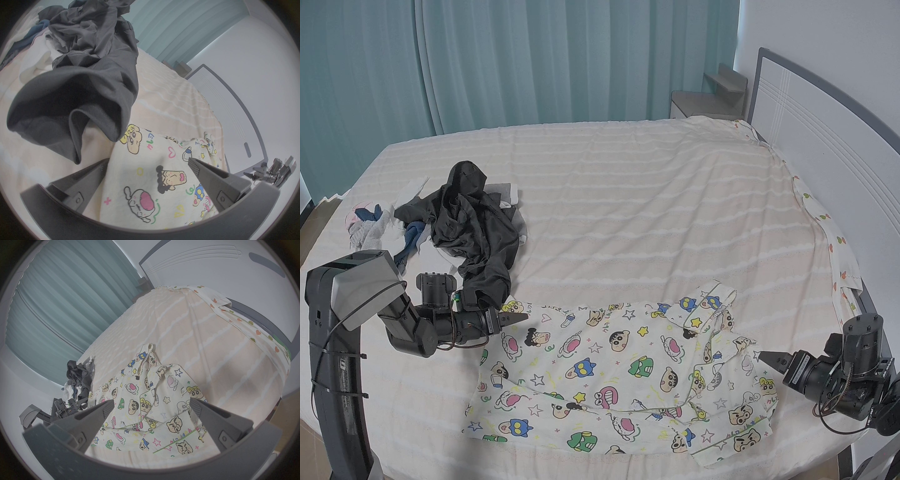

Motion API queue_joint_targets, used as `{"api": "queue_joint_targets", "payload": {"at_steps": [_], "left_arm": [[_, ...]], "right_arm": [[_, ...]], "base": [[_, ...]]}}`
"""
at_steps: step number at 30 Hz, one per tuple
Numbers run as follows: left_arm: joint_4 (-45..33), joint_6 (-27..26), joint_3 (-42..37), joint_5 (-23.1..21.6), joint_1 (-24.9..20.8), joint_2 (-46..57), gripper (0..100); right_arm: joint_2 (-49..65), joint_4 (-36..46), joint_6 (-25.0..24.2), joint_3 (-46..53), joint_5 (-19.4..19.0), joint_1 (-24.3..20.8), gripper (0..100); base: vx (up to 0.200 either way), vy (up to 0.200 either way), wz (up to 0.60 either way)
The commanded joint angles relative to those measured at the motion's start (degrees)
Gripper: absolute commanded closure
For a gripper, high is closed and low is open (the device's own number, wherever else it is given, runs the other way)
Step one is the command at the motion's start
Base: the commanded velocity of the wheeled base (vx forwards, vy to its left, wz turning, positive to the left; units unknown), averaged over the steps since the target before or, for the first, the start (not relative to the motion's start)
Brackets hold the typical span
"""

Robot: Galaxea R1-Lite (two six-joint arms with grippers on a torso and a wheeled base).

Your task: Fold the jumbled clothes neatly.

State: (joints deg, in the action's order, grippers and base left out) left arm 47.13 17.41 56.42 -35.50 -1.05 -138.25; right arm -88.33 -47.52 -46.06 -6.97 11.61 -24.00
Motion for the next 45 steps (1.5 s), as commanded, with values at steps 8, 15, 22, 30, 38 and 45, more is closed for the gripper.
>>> {"api": "queue_joint_targets", "payload": {"at_steps": [8,15,22,30,38,45], "left_arm": [[3.2,3.9,0.5,-0.9,-1.1,-1.1,100],[3.4,5.7,1.2,-0.9,-1.3,-1.2,100],[5.9,5.8,0.8,0.7,-1.2,-0.4,100],[6.1,6.8,-0.1,6.2,-1.5,2.7,100],[6.2,6.8,-1.8,7.5,-2.3,5.0,100],[7.9,6.8,-3.8,7.5,-2.6,5.1,100]], "right_arm": [[-1.3,0.0,2.1,-2.4,-2.3,1.6,0],[-7.8,0.0,9.3,-8.3,-11.7,8.9,0],[-19.2,0.5,9.6,-19.6,-25.7,11.2,0],[-27.6,0.6,-11.1,-28.8,-30.8,7.0,0],[-34.5,0.6,-12.4,-33.8,-30.4,3.4,0],[-39.7,0.8,-12.7,-38.1,-29.4,2.1,0]], "base": [[0.0,0.0,0.0],[0.0,0.0,0.0],[0.0,0.0,0.0],[0.0,0.0,0.0],[0.0,0.0,0.0],[0.0,0.0,0.0]]}}
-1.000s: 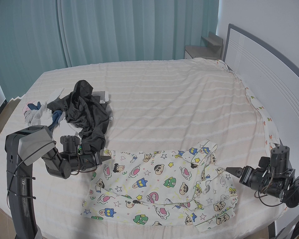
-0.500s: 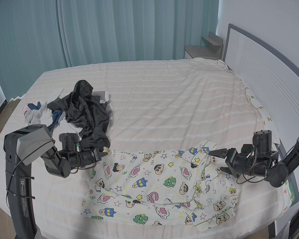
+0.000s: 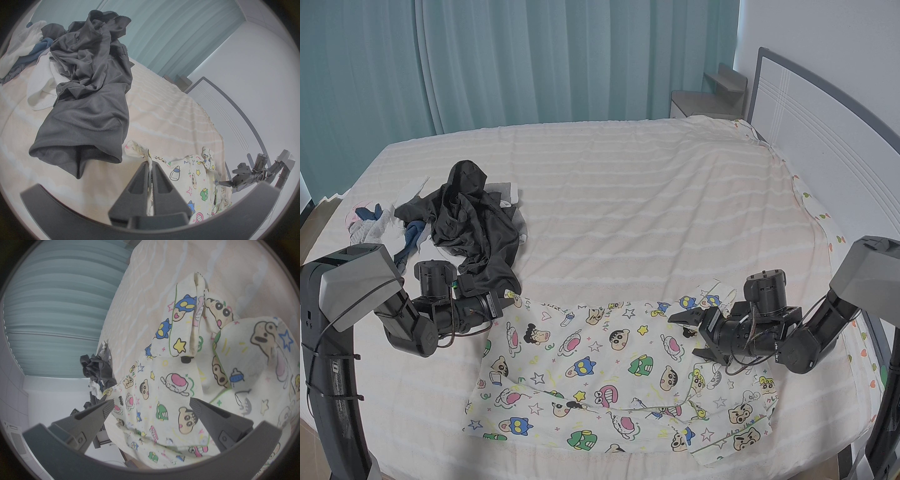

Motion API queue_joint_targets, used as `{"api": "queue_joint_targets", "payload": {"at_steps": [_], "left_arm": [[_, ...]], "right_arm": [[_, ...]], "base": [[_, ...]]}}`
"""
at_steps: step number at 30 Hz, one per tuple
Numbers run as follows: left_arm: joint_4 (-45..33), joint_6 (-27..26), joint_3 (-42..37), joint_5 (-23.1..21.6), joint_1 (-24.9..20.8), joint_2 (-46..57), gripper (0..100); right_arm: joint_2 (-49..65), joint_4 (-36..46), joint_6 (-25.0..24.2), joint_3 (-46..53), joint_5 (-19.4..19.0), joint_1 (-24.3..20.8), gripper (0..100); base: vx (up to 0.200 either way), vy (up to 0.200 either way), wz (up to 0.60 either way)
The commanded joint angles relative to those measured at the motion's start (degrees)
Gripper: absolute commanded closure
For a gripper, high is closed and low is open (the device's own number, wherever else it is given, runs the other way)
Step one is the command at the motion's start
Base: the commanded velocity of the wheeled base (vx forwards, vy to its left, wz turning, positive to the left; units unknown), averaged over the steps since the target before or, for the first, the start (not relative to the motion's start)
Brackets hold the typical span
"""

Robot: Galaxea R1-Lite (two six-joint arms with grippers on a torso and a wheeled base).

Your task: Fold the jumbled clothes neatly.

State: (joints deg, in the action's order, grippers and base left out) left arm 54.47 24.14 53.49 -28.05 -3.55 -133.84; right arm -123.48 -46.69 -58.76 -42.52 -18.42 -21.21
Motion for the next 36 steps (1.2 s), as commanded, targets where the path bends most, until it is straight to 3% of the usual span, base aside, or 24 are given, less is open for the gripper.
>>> {"api": "queue_joint_targets", "payload": {"at_steps": [1,4,10,13,19,21,31,36], "left_arm": [[0.7,0.0,-1.0,0.0,-0.1,0.7,100],[0.9,0.0,-1.4,0.0,-0.3,0.7,100],[1.0,-0.1,-1.6,0.1,-0.4,0.7,100],[1.0,-0.1,-1.6,0.1,-0.5,0.6,100],[1.0,-0.1,-1.8,0.1,-0.5,0.5,100],[1.0,-0.1,-2.0,0.1,-0.5,0.5,100],[1.0,-0.1,-3.0,0.6,-0.6,0.6,100],[1.1,-0.1,-3.3,1.8,-0.6,0.6,100]], "right_arm": [[-5.6,0.0,0.0,-3.7,1.9,-0.7,0],[-8.7,0.8,0.1,-8.5,6.8,-0.3,0],[-11.4,8.1,-0.1,-16.5,10.5,-0.3,0],[-12.8,8.8,0.0,-21.8,15.1,-0.6,0],[-12.0,8.5,0.1,-26.2,16.9,-1.0,0],[-11.6,8.1,0.8,-28.6,19.1,-1.1,0],[-16.3,4.7,8.5,-42.5,19.6,-0.4,0],[-16.5,4.2,9.4,-46.3,19.6,-0.7,0]], "base": [[0.0,0.0,0.0],[0.0,0.0,0.0],[0.0,0.0,0.0],[0.0,0.0,0.0],[0.0,0.0,0.0],[0.0,0.0,0.0],[0.0,0.0,0.0],[0.0,0.0,0.0]]}}
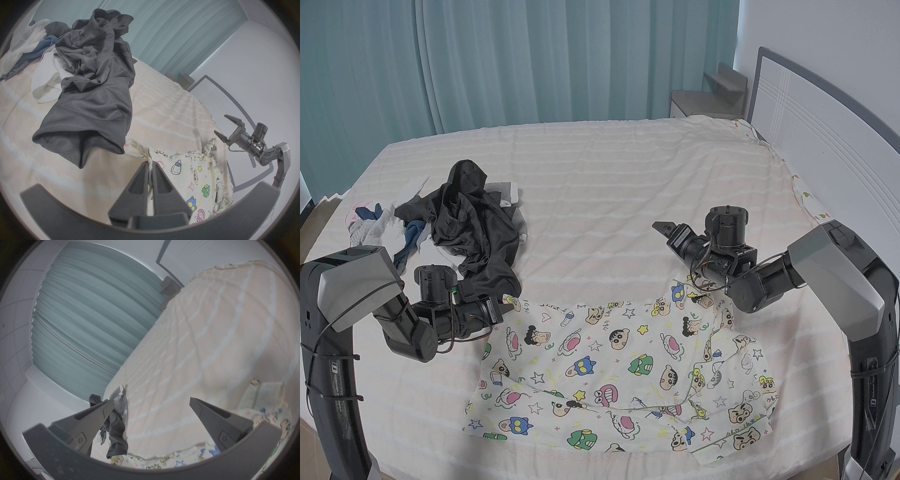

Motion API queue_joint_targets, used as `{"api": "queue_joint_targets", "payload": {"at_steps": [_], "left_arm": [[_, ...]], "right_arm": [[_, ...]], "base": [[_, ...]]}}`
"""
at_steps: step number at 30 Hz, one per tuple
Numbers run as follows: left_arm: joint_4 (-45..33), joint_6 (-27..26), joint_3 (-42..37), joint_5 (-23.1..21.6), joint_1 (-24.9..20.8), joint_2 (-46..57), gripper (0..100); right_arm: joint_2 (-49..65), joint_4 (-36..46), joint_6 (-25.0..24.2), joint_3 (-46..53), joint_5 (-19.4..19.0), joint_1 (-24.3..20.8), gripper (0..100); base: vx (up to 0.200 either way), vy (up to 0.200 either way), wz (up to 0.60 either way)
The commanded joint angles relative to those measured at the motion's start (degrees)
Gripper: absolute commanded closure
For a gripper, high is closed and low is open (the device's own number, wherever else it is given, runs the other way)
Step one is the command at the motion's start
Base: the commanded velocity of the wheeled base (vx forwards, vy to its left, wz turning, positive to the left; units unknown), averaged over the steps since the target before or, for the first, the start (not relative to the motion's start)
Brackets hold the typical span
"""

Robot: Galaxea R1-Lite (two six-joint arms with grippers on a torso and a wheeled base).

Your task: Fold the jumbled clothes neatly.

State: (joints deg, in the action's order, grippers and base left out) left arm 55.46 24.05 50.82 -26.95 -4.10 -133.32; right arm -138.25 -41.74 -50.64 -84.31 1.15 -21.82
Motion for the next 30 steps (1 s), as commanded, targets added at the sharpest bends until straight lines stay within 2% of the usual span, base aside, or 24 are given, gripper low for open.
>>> {"api": "queue_joint_targets", "payload": {"at_steps": [1,6,10,11,12,16,21,25,30], "left_arm": [[0.1,-0.1,-0.7,0.7,0.0,0.1,100],[0.1,-0.2,-1.1,0.7,0.0,0.2,100],[0.1,-0.2,-1.3,0.7,0.0,0.1,100],[0.1,-0.2,-1.3,0.7,0.0,0.1,100],[0.1,-0.3,-1.3,0.7,0.0,0.1,100],[0.1,-0.3,-1.1,0.7,0.0,0.0,100],[0.1,-0.1,-1.3,0.6,0.0,-0.2,100],[0.1,0.0,-1.4,0.6,0.1,-0.2,100],[0.2,0.0,-1.7,0.6,0.1,-0.1,100]], "right_arm": [[-1.4,-0.9,1.7,-4.2,0.0,-0.1,0],[3.4,-0.4,4.1,2.0,0.0,1.2,0],[9.9,0.9,4.4,12.7,0.2,2.2,0],[9.9,0.9,4.4,12.7,0.2,2.2,0],[12.9,1.0,3.9,18.7,0.1,2.2,0],[14.5,0.6,0.9,24.4,0.2,2.3,0],[12.3,0.9,-2.1,24.8,0.2,3.4,0],[7.2,0.5,-2.4,23.3,0.3,3.5,0],[0.4,1.1,-3.2,16.6,0.3,4.7,0]], "base": [[0.0,0.0,0.0],[0.0,0.0,0.0],[0.0,0.0,0.0],[0.0,0.0,0.0],[0.0,0.0,0.0],[0.0,0.0,0.0],[0.0,0.0,0.0],[0.0,0.0,0.0],[0.0,0.0,0.0]]}}
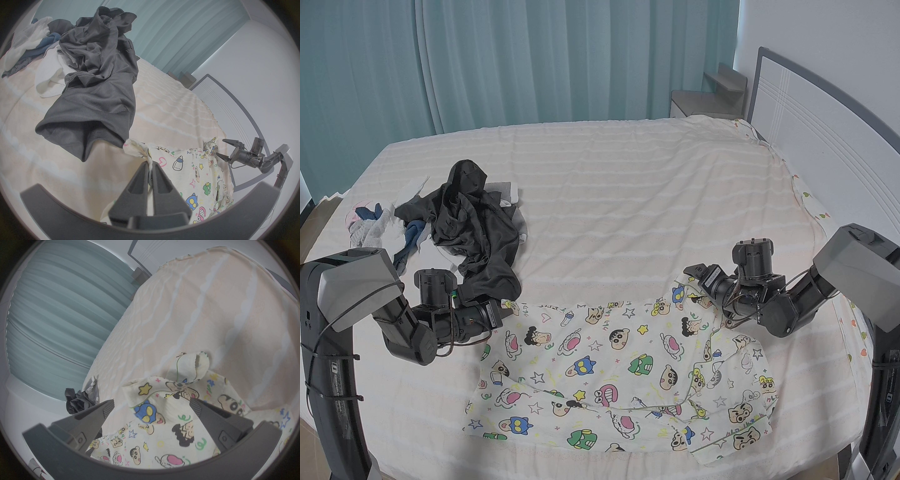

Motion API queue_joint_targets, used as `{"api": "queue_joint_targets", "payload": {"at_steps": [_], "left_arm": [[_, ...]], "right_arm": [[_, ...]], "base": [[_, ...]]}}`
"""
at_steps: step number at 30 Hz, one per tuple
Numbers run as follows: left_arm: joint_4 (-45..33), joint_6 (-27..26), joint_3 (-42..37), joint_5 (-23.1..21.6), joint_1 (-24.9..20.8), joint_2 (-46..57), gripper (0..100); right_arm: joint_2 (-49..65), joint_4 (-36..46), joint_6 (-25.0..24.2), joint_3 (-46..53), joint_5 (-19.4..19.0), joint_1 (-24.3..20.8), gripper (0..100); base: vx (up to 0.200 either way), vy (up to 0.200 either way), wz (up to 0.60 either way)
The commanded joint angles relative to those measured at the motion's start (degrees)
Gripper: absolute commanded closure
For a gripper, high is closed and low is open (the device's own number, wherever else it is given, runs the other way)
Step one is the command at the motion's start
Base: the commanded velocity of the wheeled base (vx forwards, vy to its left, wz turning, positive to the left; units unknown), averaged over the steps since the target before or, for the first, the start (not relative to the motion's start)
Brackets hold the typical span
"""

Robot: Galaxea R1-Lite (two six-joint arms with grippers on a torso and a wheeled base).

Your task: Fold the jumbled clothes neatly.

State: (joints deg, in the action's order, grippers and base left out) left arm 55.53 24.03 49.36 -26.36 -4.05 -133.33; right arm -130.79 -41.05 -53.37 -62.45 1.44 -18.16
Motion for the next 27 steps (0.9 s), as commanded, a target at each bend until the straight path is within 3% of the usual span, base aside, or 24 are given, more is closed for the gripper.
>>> {"api": "queue_joint_targets", "payload": {"at_steps": [1,7,9,12,20,27], "left_arm": [[0.1,0.1,-0.2,0.0,0.1,-0.1,100],[2.2,0.1,-1.0,0.1,0.1,-0.2,100],[2.9,0.1,-1.1,0.1,0.1,-0.4,100],[2.9,0.1,-1.2,0.2,0.1,-0.4,100],[2.9,0.1,-1.6,0.2,0.1,-0.3,100],[3.0,0.0,-2.3,0.3,0.5,-0.1,100]], "right_arm": [[-7.8,0.6,-0.5,-6.2,0.1,1.2,0],[-11.2,4.7,-0.2,-15.5,0.1,2.8,0],[-12.8,10.8,-0.5,-23.7,0.3,3.7,0],[-14.4,12.6,-0.4,-31.0,3.0,4.0,0],[-10.4,10.4,-0.8,-32.9,2.7,3.2,0],[-8.6,7.8,-0.1,-30.0,3.1,6.2,0]], "base": [[0.0,0.0,0.0],[0.0,0.0,0.0],[0.0,0.0,0.0],[0.0,0.0,0.0],[0.0,0.0,0.0],[0.0,0.0,0.0]]}}
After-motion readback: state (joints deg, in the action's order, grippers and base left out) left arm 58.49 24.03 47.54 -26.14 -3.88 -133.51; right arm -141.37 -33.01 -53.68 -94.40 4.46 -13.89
